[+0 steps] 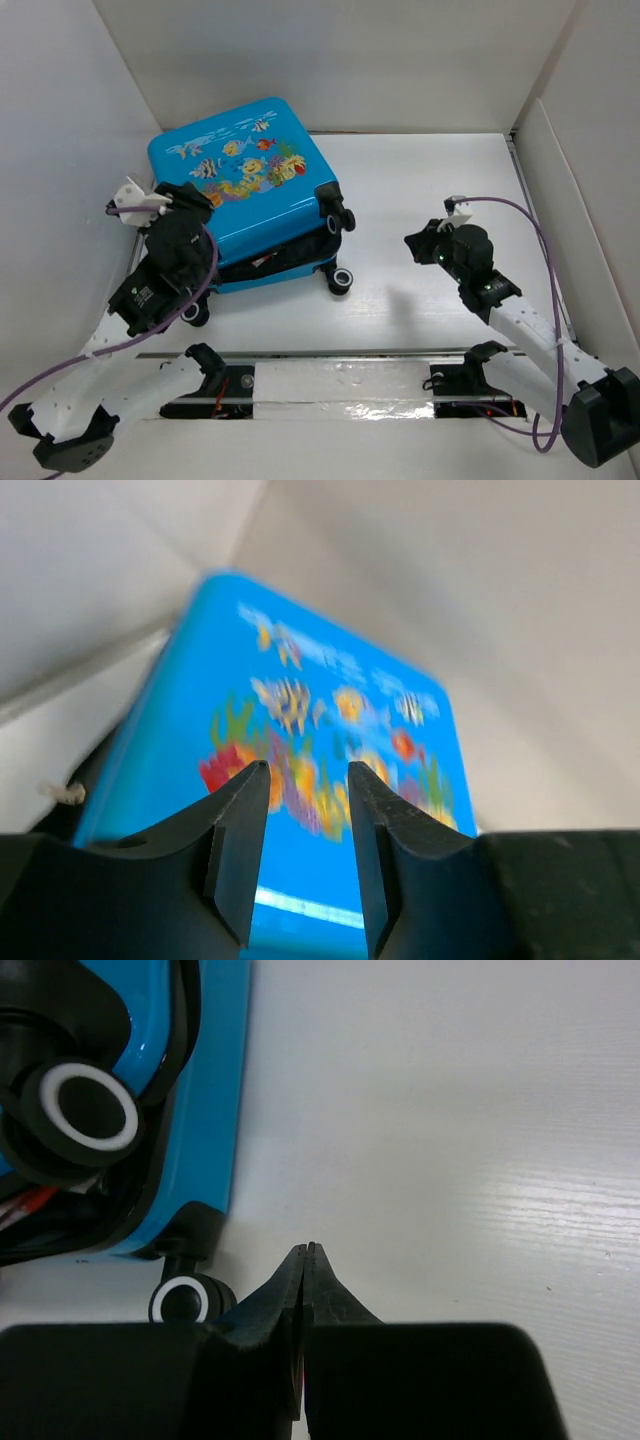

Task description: Pack the luggage

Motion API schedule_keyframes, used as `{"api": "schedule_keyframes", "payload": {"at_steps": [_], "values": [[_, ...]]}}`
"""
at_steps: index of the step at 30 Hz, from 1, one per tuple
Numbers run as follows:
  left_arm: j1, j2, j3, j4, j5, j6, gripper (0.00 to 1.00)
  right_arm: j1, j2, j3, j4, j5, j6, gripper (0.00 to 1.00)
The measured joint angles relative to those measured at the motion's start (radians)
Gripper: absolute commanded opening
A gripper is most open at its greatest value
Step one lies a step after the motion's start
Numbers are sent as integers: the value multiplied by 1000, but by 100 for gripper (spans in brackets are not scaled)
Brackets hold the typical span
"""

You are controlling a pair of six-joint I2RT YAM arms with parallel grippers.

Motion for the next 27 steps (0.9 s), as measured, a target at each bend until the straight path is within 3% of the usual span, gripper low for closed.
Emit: {"api": "schedule_keyframes", "payload": {"at_steps": [2,4,6,9,11,13,18,27], "values": [[123,35,53,43,19,45,29,25,16,0,6,10,-5,0],[349,125,126,43,167,53,22,50,34,4,6,26,-12,0],[615,204,147,72,357,36,21,69,45,10,5,45,-18,0],[954,249,5,120,620,2,25,85,37,13,5,71,-20,0],[1102,229,-106,98,707,-28,26,88,20,13,7,84,-19,0],[1163,217,-148,61,753,-53,25,89,7,13,11,92,-19,0],[1186,275,-182,133,850,-87,23,89,1,13,7,103,-19,0],[1190,296,-470,233,1013,-146,22,82,-124,13,-8,132,-18,0]]}}
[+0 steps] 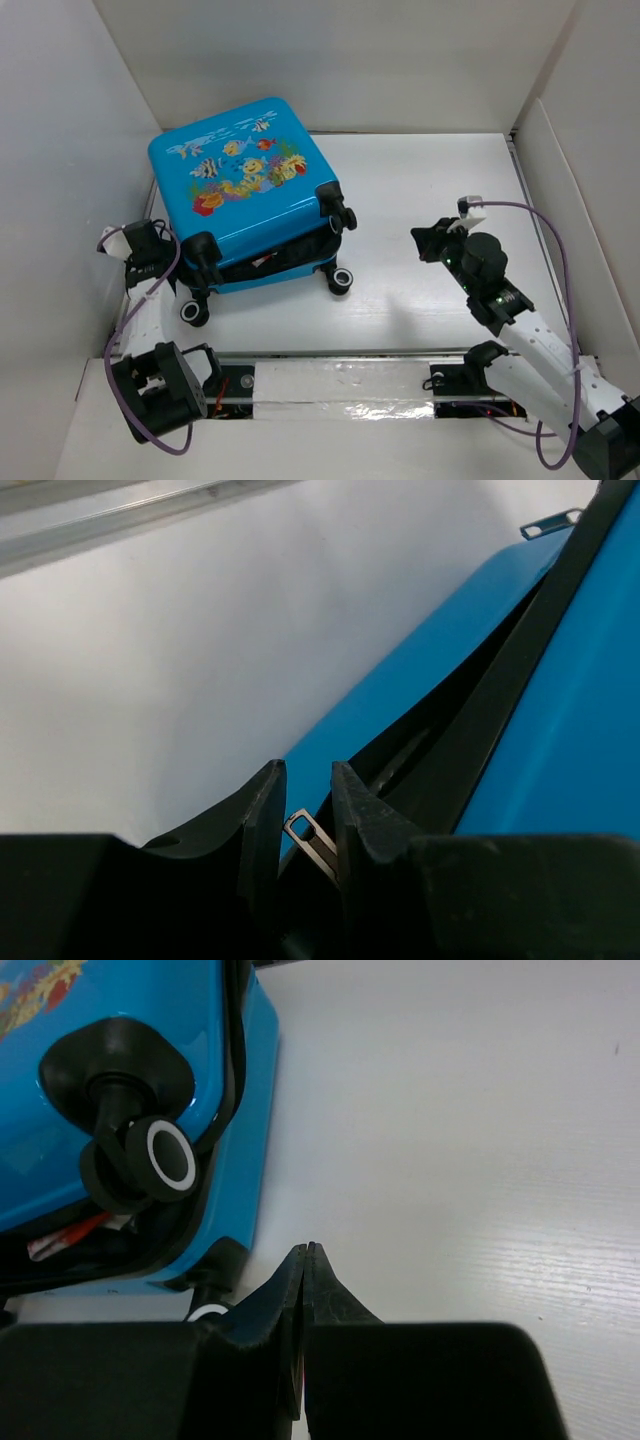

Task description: Pack the luggage

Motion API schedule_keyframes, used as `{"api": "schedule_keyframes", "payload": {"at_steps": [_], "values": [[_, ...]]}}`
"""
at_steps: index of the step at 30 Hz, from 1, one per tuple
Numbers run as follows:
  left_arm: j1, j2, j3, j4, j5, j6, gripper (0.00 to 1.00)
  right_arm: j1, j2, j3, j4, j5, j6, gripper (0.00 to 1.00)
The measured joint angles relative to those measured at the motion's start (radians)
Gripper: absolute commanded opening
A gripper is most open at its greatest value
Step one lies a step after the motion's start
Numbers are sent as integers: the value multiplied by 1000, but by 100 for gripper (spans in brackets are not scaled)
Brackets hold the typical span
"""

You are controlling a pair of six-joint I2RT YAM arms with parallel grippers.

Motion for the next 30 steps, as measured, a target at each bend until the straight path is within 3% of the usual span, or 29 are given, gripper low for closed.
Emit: {"api": "schedule_keyframes", "payload": {"at_steps": [3,7,11,14,18,21,23,25,30], "values": [[-54,-25,-60,80,-21,-48,20,-10,-30,0,-7,11,1,0],[-278,-82,-135,175,-185,-118,19,-29,-74,1,-45,33,3,1],[-685,-114,-203,235,-343,-225,19,-42,-118,21,-116,58,4,4],[-1043,-77,-199,257,-364,-321,19,-48,-135,56,-153,78,8,6],[-1449,64,-36,108,-438,-405,21,-65,-117,95,-178,109,19,16],[-1645,79,148,-77,-633,-467,35,-93,-93,103,-190,138,30,22],[-1691,43,232,-116,-726,-450,40,-122,-70,103,-196,156,35,25],[-1641,-23,266,-64,-770,-354,43,-159,-41,106,-196,166,43,25],[-1199,-146,262,210,-731,-121,47,-300,82,208,-215,134,56,24]]}}
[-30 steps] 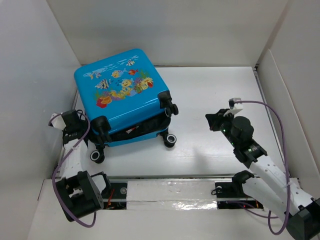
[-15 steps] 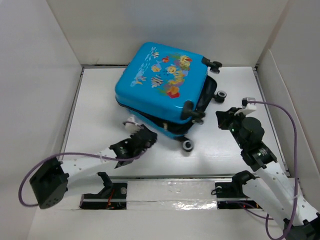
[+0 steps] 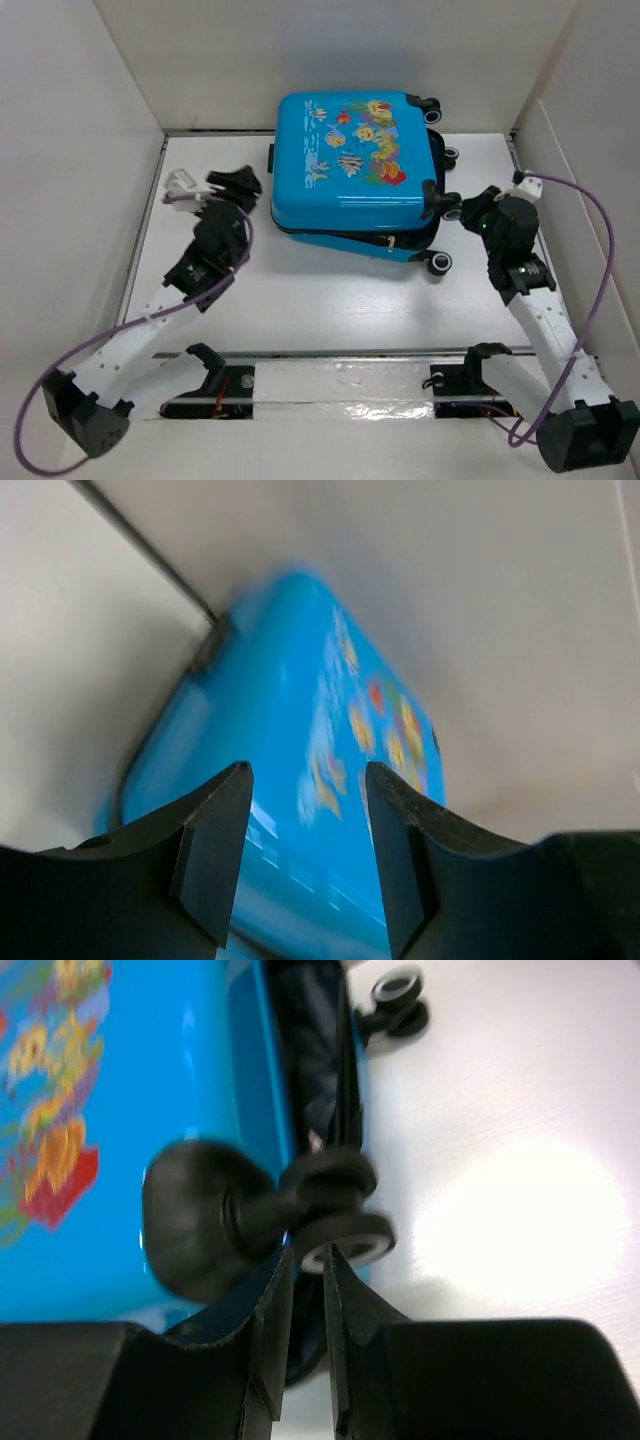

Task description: Pack the luggage

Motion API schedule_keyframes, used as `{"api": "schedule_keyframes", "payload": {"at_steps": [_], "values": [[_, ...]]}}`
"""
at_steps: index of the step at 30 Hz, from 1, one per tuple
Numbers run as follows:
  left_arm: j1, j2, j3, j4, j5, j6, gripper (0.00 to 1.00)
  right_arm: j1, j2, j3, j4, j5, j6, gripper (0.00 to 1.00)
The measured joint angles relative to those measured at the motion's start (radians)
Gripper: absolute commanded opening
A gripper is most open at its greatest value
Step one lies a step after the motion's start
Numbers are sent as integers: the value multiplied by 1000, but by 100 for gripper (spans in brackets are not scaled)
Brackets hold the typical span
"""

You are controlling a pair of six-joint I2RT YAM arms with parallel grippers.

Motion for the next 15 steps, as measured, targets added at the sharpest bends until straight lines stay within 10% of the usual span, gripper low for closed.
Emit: {"api": "schedule_keyframes", "payload": {"at_steps": [7,15], "values": [[658,276,166,104,409,12,47,-180,147,130,67,-52,32,27],[732,859,467,43,690,95,47,-272,497,225,103,-126,68,46]]}}
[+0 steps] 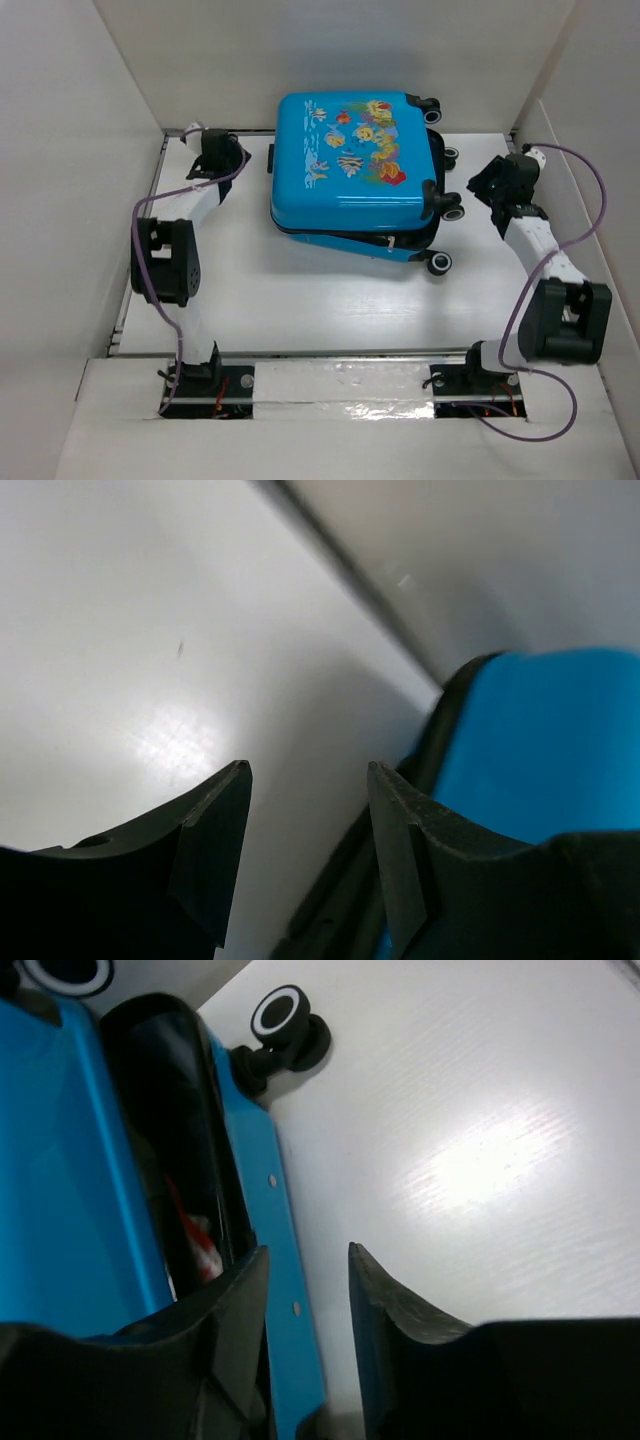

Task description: Pack the luggage

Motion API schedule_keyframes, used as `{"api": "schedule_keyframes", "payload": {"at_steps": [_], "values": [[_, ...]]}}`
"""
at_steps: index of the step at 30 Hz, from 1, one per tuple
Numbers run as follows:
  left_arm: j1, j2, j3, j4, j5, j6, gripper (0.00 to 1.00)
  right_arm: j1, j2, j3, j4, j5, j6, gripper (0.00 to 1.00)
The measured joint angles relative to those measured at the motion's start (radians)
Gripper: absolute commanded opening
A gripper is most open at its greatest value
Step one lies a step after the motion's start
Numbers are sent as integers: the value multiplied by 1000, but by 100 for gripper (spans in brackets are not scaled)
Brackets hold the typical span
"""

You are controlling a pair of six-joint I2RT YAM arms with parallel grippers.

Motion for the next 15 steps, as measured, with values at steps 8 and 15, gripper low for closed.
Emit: {"api": "schedule_keyframes", "payload": {"at_steps": [8,15], "values": [[25,307,181,-79,171,19,46,-70,377,303,-11,-136,43,57],[-12,376,261,-52,243,23,45,-48,667,516,-31,-301,88,59]]}}
